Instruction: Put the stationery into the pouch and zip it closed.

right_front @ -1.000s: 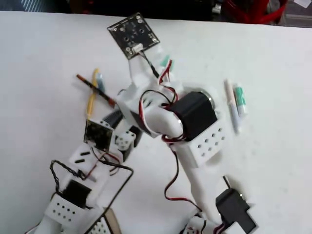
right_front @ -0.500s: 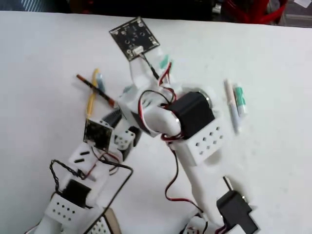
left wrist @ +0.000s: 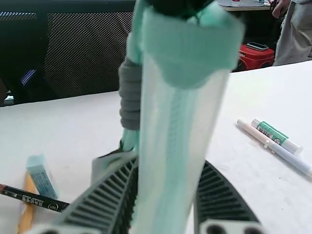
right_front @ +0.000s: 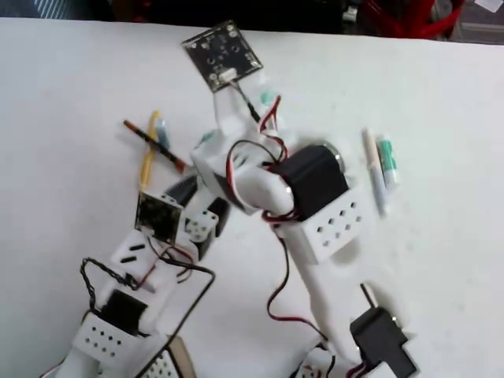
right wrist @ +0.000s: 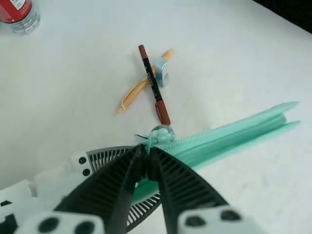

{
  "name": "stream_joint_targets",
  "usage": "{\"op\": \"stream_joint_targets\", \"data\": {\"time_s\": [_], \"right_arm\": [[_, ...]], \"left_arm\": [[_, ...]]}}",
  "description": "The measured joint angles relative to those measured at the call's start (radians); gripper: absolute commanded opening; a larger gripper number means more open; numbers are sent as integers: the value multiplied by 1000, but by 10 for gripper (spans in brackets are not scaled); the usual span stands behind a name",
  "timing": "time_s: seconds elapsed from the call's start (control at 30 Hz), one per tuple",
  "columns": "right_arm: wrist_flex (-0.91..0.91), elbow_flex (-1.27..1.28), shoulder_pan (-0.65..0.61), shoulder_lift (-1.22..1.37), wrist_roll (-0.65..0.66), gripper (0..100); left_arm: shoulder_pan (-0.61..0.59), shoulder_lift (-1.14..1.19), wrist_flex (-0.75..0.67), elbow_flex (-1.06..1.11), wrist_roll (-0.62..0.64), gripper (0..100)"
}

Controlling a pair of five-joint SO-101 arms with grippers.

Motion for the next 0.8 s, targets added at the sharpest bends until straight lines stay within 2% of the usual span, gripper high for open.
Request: {"op": "stream_joint_targets", "data": {"time_s": [0.1, 0.3, 0.8], "right_arm": [[-28, 6, 52, 0, 0, 19], [-58, 12, 130, 2, 0, 19], [-176, 26, 161, 2, 110, 19]], "left_arm": [[0, 0, -2, 0, 0, 145], [8, 0, -2, 0, 0, 24], [8, 0, 3, 0, -44, 24]]}}
